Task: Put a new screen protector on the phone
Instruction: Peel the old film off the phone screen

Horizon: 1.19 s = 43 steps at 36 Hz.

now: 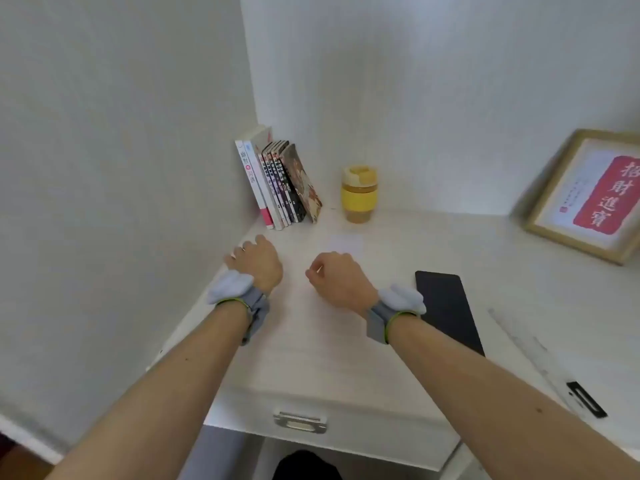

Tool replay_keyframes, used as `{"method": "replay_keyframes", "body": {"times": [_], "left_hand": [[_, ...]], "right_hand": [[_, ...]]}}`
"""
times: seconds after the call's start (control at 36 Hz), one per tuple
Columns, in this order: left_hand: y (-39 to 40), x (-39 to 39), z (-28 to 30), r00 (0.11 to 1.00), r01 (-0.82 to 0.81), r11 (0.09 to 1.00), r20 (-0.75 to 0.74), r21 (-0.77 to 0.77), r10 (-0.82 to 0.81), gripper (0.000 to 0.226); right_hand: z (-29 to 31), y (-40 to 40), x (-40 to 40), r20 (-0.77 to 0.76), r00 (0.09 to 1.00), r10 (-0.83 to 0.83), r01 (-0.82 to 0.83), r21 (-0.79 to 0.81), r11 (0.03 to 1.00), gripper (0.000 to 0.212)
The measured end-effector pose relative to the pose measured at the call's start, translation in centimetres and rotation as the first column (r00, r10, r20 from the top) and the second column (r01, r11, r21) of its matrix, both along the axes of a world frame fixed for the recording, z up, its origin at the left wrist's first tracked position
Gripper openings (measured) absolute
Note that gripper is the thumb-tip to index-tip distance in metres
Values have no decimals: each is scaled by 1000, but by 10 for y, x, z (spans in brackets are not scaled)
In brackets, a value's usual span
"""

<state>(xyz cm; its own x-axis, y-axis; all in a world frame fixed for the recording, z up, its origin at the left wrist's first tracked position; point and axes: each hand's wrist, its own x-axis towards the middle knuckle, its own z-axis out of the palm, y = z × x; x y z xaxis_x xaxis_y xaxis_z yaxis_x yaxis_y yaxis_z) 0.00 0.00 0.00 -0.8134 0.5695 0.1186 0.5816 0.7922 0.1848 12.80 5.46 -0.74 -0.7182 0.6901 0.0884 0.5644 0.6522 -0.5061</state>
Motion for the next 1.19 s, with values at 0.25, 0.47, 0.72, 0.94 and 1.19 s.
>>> {"method": "replay_keyframes", "body": {"times": [0.25, 0.47, 0.72, 0.94, 1.19], "left_hand": [[-7, -34, -3, 999, 25, 986, 24, -166, -21, 35], [-8, -40, -8, 968, 36, 996, 245, 77, -54, 43], [-5, -10, 21, 800, 107, 806, 431, 582, -418, 25], [5, 49, 45, 526, -27, 677, 587, 735, -615, 22], [19, 116, 40, 497, 79, 706, 586, 704, -640, 17]], "right_hand": [[-16, 4, -39, 24, 998, -58, 60, -71, 996, 33], [-13, 6, -52, 52, 992, -116, 123, -153, 980, 37], [8, 2, -23, -220, 945, -242, 69, -590, 804, 49], [33, 14, 45, -425, 798, -428, -93, -788, 608, 33], [44, 47, 136, -433, 770, -468, 271, -442, 855, 25]]}}
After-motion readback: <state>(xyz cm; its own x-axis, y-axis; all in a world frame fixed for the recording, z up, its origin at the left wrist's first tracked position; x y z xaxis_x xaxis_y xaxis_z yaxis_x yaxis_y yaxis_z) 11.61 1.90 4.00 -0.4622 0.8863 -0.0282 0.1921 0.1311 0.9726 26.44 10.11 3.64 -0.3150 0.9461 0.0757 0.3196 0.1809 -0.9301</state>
